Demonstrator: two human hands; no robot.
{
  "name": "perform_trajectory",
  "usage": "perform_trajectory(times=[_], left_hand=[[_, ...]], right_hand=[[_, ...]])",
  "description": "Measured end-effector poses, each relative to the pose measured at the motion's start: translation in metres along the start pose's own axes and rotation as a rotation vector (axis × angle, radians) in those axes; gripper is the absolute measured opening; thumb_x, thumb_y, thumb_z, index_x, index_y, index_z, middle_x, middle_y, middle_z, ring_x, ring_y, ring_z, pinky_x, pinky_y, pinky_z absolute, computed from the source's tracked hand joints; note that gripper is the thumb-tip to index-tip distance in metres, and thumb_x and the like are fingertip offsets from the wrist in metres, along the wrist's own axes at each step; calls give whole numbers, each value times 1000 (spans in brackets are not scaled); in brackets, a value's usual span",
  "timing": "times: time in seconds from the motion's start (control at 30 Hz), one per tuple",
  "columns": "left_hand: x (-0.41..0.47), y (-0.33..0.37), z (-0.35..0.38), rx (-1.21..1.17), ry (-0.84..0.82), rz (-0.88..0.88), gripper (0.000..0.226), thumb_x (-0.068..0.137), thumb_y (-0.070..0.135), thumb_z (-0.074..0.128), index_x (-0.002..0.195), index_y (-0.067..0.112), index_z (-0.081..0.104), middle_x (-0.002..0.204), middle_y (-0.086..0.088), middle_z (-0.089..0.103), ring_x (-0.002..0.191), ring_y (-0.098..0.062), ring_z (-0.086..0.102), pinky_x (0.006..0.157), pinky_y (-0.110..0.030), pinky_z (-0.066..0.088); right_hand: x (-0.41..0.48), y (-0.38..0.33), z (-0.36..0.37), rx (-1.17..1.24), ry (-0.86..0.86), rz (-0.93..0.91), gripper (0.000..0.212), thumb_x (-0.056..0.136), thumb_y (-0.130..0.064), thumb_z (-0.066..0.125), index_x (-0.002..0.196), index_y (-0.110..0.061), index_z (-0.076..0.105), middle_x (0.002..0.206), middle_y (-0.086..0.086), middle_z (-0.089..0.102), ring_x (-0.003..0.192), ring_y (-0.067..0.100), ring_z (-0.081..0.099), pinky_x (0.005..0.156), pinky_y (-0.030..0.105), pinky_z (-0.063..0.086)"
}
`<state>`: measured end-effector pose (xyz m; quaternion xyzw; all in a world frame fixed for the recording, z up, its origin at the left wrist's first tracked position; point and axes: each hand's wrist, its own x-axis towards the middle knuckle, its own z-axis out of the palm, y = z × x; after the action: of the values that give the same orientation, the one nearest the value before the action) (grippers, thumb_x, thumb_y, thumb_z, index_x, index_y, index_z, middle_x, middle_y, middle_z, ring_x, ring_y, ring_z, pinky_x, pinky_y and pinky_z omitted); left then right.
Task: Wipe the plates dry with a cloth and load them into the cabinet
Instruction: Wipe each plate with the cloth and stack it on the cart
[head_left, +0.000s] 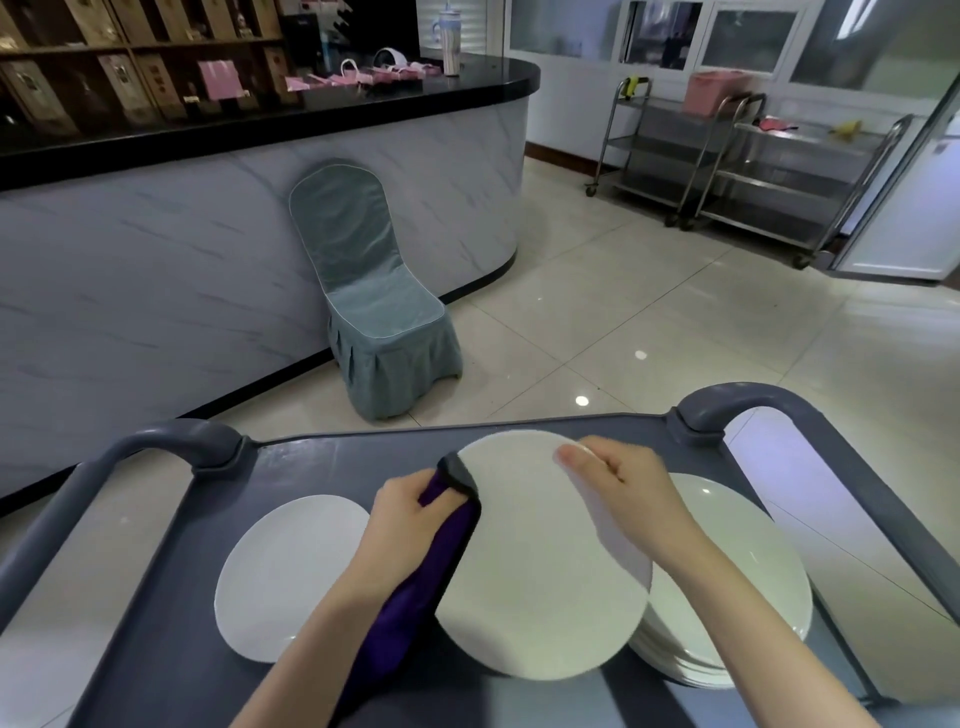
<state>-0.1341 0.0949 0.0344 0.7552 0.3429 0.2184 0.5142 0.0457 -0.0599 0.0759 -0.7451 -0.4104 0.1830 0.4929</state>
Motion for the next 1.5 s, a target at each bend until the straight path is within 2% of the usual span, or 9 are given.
perform_trajectory(times=[0.1, 0.2, 0.43, 0.57, 0.77, 1.03, 1.17, 1.37, 1.5], left_hand=[[11, 16, 1, 194, -180, 209, 31, 86, 26, 71, 65, 8, 57, 54, 12, 47, 54, -3, 38, 54, -19, 34], [12, 19, 6, 162, -164, 242, 36, 87, 28, 71, 60, 15, 51, 51, 14, 44, 51, -2, 36, 51, -17, 31], [-12, 5, 35, -500, 446, -365, 39, 90, 38, 62, 67, 7, 53, 64, -1, 54, 61, -17, 44, 62, -32, 42], [-17, 5, 52, -688, 584, -556, 29, 92, 41, 64, 81, 14, 69, 73, 2, 67, 67, -17, 58, 67, -31, 50], [-3, -2, 8, -456, 472, -292, 39, 91, 34, 63, 78, -1, 57, 66, -4, 55, 64, -17, 45, 61, -33, 41], [19, 28, -12, 201, -111, 304, 43, 84, 25, 75, 55, 20, 44, 51, 14, 35, 51, -3, 31, 50, -18, 27], [11, 19, -8, 76, -66, 215, 33, 86, 27, 71, 62, 13, 53, 52, 14, 44, 50, 0, 36, 49, -15, 31], [-17, -12, 18, -326, 300, -289, 36, 90, 35, 62, 60, 16, 57, 55, 5, 58, 52, -7, 46, 53, -26, 42], [0, -7, -8, -91, 193, -106, 34, 89, 25, 66, 64, 6, 54, 53, 0, 58, 50, -5, 46, 49, -16, 39]], right_hand=[[0, -10, 13, -145, -215, -80, 48, 98, -31, 62, 57, -23, 38, 55, -12, 33, 54, 4, 30, 53, 20, 27], [3, -11, 14, -155, -221, -97, 49, 98, -34, 62, 57, -23, 37, 54, -12, 32, 54, 4, 30, 52, 19, 26], [-1, -10, 33, 426, 494, 246, 52, 97, -25, 61, 48, -28, 48, 50, -17, 35, 54, 8, 30, 51, 20, 30], [-17, -8, 75, 537, 744, 368, 41, 102, -33, 50, 61, -32, 54, 57, -19, 51, 60, 7, 45, 63, 28, 39], [-13, 1, 36, 421, 275, 280, 6, 98, -31, 61, 95, -28, 65, 81, -11, 74, 72, 7, 68, 63, 22, 52], [24, -24, 10, -262, -377, -88, 37, 92, -48, 62, 73, -17, 58, 63, -5, 50, 60, 2, 42, 57, 23, 31], [20, -21, 14, -206, -297, -157, 43, 96, -40, 62, 63, -15, 48, 57, -12, 37, 56, 4, 33, 54, 21, 26], [5, -4, 16, 215, 163, 173, 37, 97, -27, 62, 68, -5, 55, 61, -6, 47, 56, 7, 39, 50, 15, 33], [2, -3, 11, 119, 74, 116, 38, 99, -28, 59, 72, -2, 55, 64, -3, 47, 58, 7, 39, 52, 16, 31]])
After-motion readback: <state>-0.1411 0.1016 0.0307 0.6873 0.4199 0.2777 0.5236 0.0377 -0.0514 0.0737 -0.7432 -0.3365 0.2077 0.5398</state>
